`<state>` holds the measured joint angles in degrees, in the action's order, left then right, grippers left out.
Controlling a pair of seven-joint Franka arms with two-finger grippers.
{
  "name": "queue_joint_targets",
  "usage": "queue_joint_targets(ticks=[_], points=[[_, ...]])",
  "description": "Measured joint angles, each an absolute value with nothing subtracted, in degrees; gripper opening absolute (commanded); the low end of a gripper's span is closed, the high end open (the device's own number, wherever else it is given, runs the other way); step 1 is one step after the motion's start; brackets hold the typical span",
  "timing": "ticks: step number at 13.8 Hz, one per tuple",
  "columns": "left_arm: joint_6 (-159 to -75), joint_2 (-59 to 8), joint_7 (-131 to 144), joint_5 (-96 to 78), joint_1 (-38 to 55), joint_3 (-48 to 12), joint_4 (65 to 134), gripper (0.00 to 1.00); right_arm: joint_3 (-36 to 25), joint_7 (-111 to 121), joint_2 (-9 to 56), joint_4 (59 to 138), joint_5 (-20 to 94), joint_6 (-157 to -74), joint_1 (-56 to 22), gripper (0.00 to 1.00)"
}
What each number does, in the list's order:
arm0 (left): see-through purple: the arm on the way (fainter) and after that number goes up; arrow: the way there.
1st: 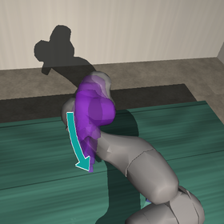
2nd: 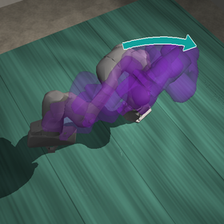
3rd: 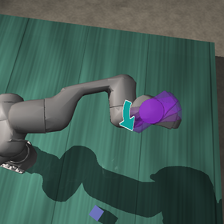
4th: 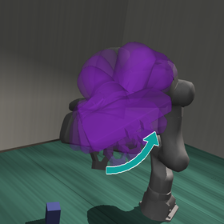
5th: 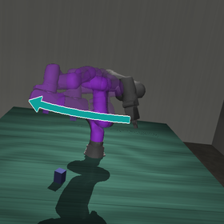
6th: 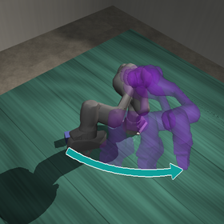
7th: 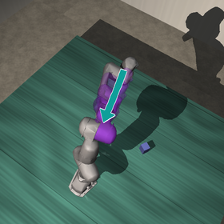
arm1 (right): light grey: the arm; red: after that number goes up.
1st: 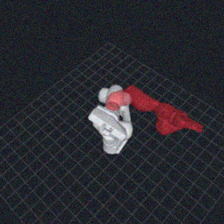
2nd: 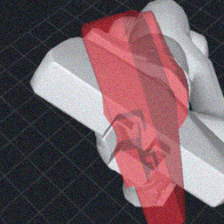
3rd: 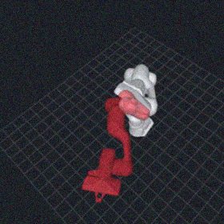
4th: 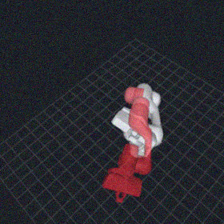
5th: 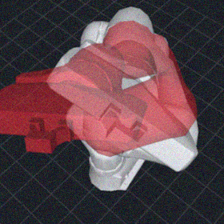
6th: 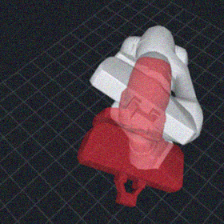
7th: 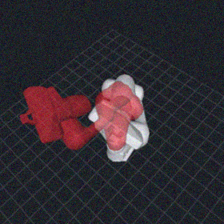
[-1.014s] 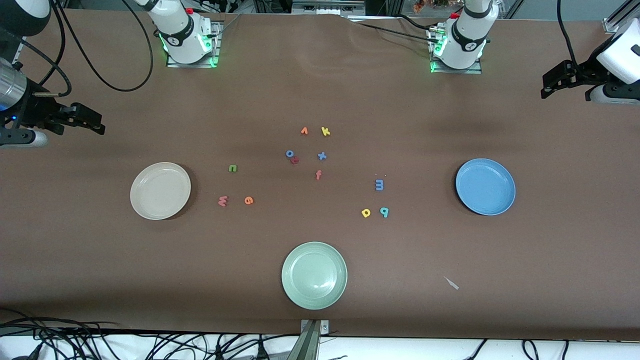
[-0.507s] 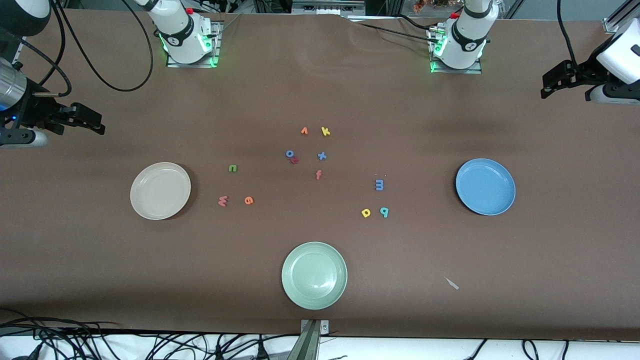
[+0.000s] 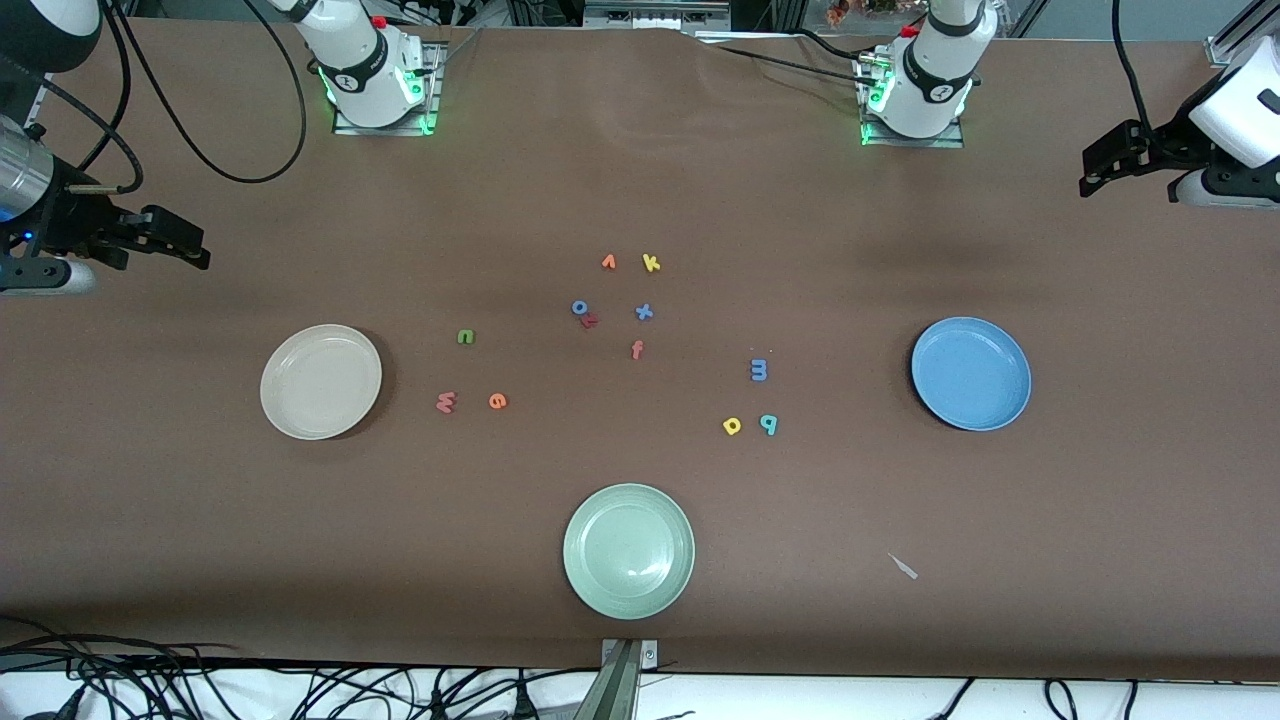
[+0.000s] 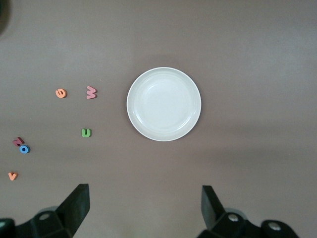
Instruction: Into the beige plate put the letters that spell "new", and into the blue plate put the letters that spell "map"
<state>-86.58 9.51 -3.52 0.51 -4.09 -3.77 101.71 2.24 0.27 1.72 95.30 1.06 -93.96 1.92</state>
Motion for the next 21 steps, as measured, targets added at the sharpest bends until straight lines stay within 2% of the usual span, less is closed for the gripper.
queue_joint_targets(ticks=[21], points=[[-86.6,9.4,-3.4,0.5,-4.1,-5.4,100.8,1.0,2.2,0.3,1.7,95.3,1.1,-94.0,1.9,1.0]])
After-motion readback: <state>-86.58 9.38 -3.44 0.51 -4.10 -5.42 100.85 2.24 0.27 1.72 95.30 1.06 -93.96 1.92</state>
